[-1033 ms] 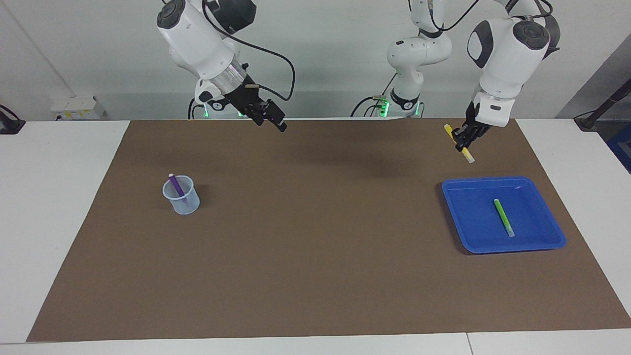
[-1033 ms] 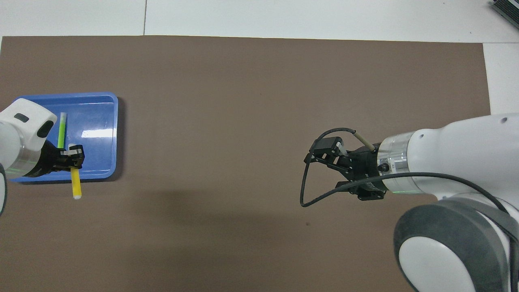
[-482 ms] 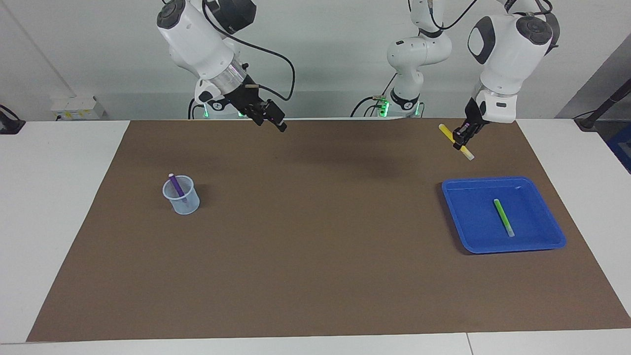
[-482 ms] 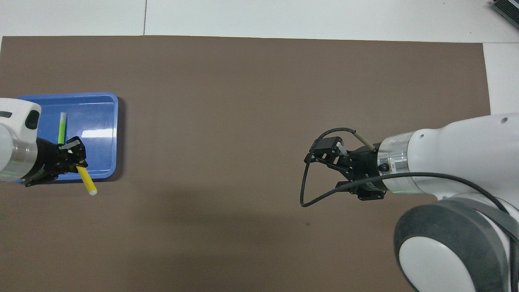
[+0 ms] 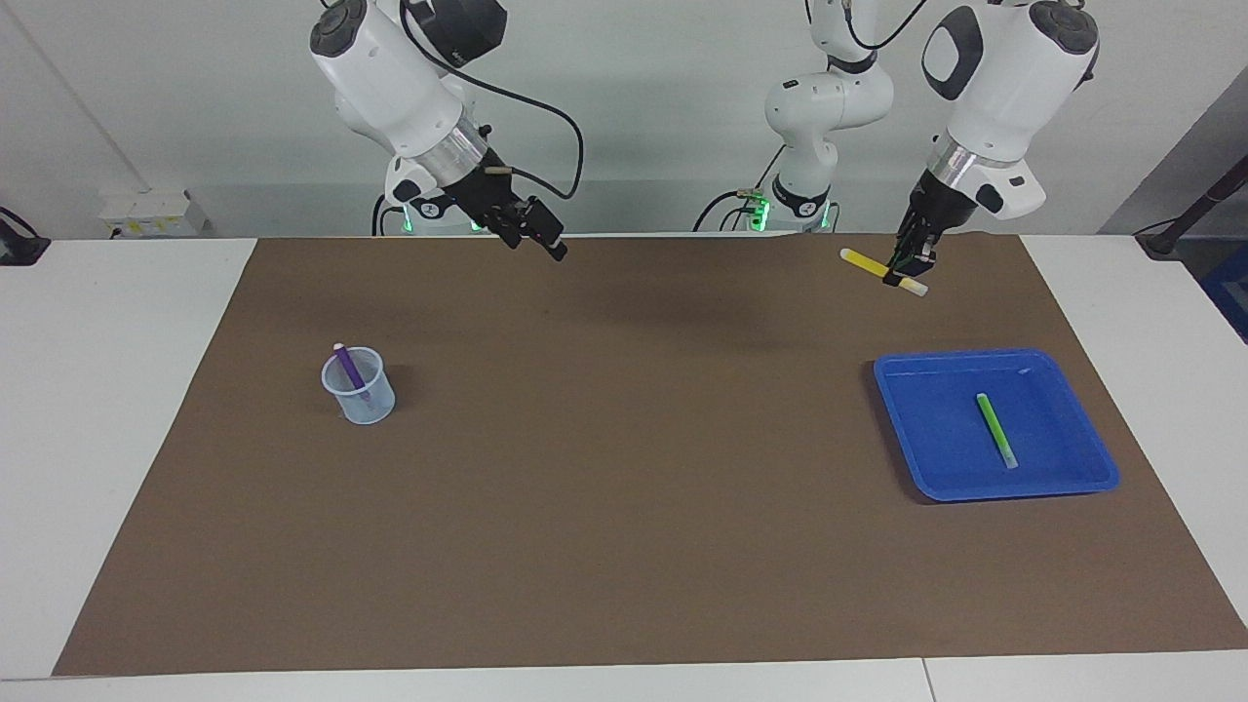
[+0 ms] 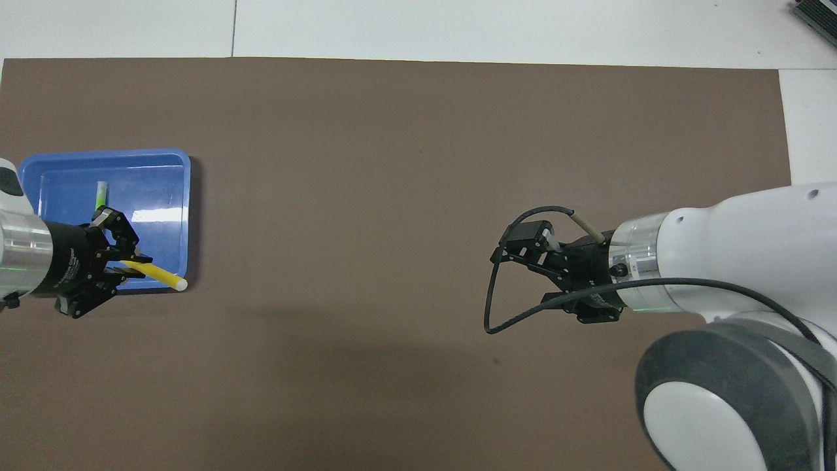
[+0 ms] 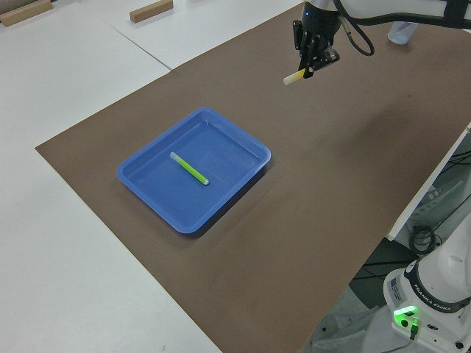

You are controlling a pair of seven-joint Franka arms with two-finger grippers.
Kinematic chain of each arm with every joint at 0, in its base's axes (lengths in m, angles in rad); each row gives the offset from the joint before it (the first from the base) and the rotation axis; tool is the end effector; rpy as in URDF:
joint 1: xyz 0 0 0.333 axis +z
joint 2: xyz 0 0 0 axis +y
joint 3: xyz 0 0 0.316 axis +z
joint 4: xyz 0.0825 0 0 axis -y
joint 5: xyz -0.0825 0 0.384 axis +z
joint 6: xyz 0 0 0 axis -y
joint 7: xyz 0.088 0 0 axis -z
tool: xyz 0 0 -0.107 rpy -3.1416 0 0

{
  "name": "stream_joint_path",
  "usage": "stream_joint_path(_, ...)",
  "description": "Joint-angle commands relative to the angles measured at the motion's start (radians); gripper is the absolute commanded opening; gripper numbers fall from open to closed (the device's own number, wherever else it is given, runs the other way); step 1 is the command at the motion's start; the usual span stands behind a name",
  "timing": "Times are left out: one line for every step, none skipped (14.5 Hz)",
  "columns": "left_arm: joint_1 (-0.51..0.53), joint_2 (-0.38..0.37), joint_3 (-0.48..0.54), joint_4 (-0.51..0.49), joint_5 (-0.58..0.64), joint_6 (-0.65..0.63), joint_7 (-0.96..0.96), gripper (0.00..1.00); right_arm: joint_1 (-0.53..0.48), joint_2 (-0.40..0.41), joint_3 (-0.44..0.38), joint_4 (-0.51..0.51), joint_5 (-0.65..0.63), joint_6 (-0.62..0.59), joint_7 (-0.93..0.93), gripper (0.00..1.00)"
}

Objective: Transfer and insert pens with both arms
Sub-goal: 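Grasp the yellow pen with the left gripper and lift it, then carry the yellow pen toward center while the right gripper approaches it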

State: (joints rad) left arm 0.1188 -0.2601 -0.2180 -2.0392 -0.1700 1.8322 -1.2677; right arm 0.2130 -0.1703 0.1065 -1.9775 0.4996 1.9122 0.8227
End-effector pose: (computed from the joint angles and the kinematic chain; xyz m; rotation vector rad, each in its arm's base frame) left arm 0.4819 -0.0707 0.5559 2.4849 1.7263 -0.0476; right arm 0.4833 0.1993 0.5588 -2.5492 0.8576 0.2220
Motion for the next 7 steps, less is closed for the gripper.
stream_joint_path(-0.066, -0.027, 0.008, -0.001, -0.014, -0.005, -0.151, 0.0, -0.004, -0.024, 0.004, -0.031, 0.028, 0.027, 0.013, 1.0)
stream_joint_path(-0.088, -0.028, 0.008, -0.002, -0.014, -0.007, -0.194, 0.0, -0.004, -0.024, 0.004, -0.031, 0.028, 0.027, 0.013, 1.0)
stream_joint_path(-0.111, -0.036, 0.006, -0.003, -0.014, -0.011, -0.232, 0.0, -0.004, -0.024, 0.004, -0.031, 0.028, 0.027, 0.013, 1.0)
stream_joint_path(-0.135, -0.04, 0.006, -0.001, -0.014, -0.016, -0.269, 0.0, -0.004, -0.024, 0.004, -0.031, 0.028, 0.025, 0.013, 1.0)
stream_joint_path(-0.161, -0.048, 0.006, -0.001, -0.013, -0.019, -0.312, 0.0, -0.004, -0.024, 0.004, -0.031, 0.028, 0.022, 0.012, 1.0)
stream_joint_path(-0.186, -0.051, 0.006, -0.001, -0.013, -0.022, -0.347, 0.0, -0.003, -0.024, 0.004, -0.029, 0.028, 0.028, 0.01, 1.0)
stream_joint_path(-0.208, -0.054, 0.006, -0.001, -0.013, -0.022, -0.378, 0.0, 0.005, -0.024, 0.005, -0.029, 0.028, 0.033, 0.01, 1.0)
